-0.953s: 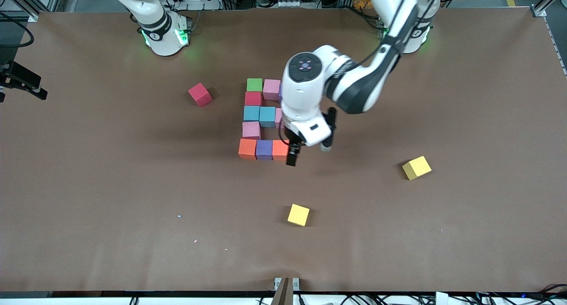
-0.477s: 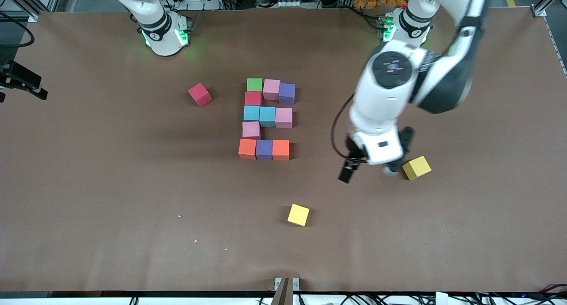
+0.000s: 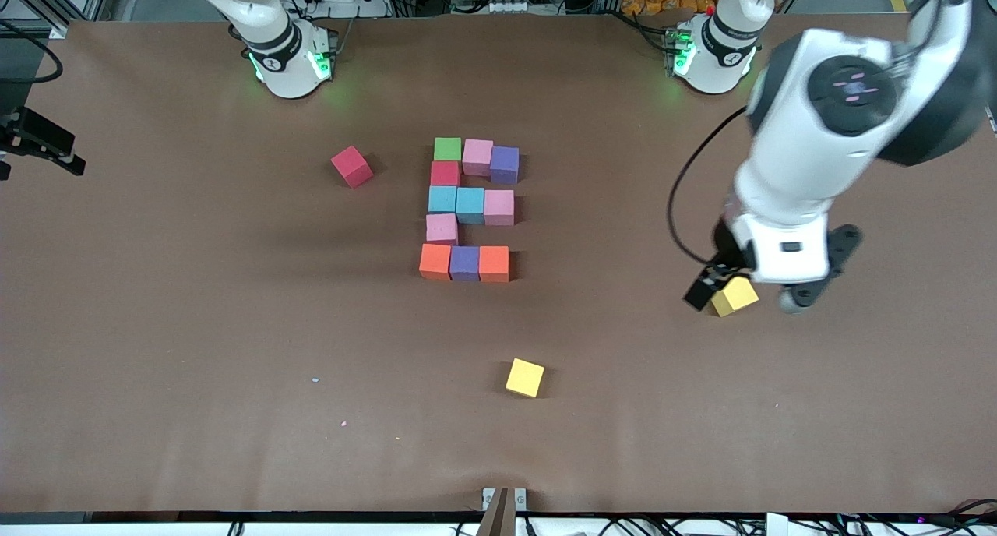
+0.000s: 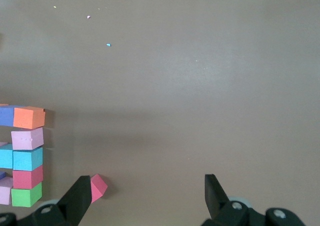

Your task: Arrange 11 blocks into digit 3

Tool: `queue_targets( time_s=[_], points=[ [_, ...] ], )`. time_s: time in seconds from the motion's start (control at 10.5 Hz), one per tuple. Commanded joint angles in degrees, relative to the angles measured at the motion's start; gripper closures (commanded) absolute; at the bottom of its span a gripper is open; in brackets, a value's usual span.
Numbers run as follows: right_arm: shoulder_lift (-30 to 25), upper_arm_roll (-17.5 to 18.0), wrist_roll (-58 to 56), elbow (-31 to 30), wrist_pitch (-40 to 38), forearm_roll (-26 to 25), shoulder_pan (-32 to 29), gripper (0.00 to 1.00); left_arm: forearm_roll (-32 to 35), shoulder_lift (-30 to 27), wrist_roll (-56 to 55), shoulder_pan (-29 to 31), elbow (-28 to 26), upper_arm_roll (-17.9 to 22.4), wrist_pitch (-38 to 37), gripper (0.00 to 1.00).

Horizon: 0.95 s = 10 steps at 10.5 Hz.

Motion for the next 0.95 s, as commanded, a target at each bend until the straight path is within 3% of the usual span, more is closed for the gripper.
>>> queue_targets(
  time_s=[0.0, 0.38, 0.57, 0.67, 0.86],
  points=[
    [-0.15, -0.11, -0.12, 0.05, 0.14, -0.87, 0.41, 0.00, -1.08, -3.83, 9.04, 2.78, -1.58, -0.36, -3.06, 0.00],
    [-0.15, -0.11, -0.12, 0.05, 0.23, -0.95, 0.41, 0.00, -5.89, -10.33, 31.79, 10.34, -1.85, 0.87, -12.01, 0.00],
    [-0.15, -0.11, -0.12, 0.05, 0.23, -0.87, 0.41, 0.00, -6.70, -13.23, 44.18, 10.27, -2.02, 4.99, -17.82, 0.00],
    [-0.15, -0.11, -0.12, 0.05, 0.23, -0.95, 0.41, 0.00, -6.79, -15.43, 47.55, 10.53, -3.76, 5.35, -18.53, 0.00],
    [-0.15, -0.11, -0.12, 0.05, 0.23, -0.95, 0.41, 0.00, -6.70, -20.79, 48.20, 12.71, -10.26, 2.30, -18.02, 0.00]
  ],
)
